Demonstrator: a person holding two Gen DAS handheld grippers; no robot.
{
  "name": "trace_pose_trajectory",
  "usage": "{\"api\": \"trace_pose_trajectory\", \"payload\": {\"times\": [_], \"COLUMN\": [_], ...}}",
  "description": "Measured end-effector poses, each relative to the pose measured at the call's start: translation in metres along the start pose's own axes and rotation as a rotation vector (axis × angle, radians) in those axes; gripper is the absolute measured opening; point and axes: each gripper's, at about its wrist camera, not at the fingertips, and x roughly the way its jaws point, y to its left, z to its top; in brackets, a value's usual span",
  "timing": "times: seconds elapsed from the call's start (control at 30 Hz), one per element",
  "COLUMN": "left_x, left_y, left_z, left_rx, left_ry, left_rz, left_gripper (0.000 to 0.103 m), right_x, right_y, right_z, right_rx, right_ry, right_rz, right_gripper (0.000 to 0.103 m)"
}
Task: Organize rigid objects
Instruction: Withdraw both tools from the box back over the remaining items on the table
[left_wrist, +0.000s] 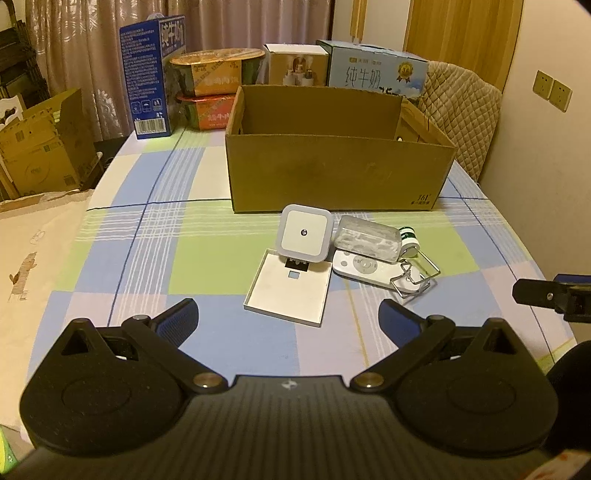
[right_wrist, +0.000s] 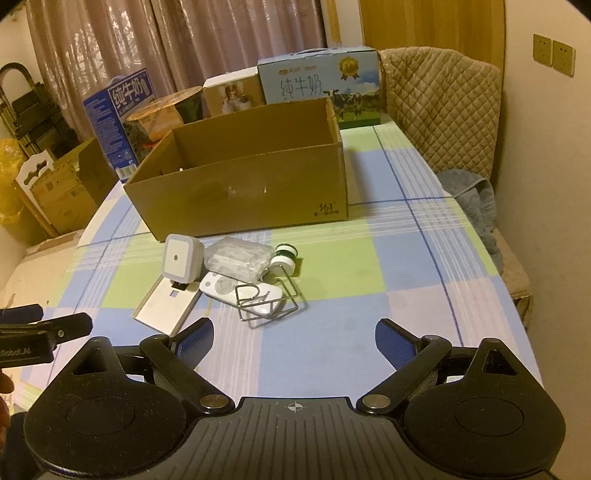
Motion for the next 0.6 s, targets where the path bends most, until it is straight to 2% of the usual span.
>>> {"api": "trace_pose_trajectory", "payload": {"times": [0.33,0.6], "left_x": [0.041,0.083], "left_y": [0.008,0.014], "left_z": [-0.002,0.002], "left_rx": [0.032,0.039], "left_ry": [0.057,0.115], "left_rz": [-0.027,-0.038], "left_gripper": [0.102,0.102], "right_x": [0.032,0.075], "right_y": [-0.004,-0.007], "right_z": [0.0,0.003], "right_rx": [-0.011,-0.029], "right_ry": [0.025,0.081], "right_rz": [0.036,0.09], "right_gripper": [0.092,0.092]}}
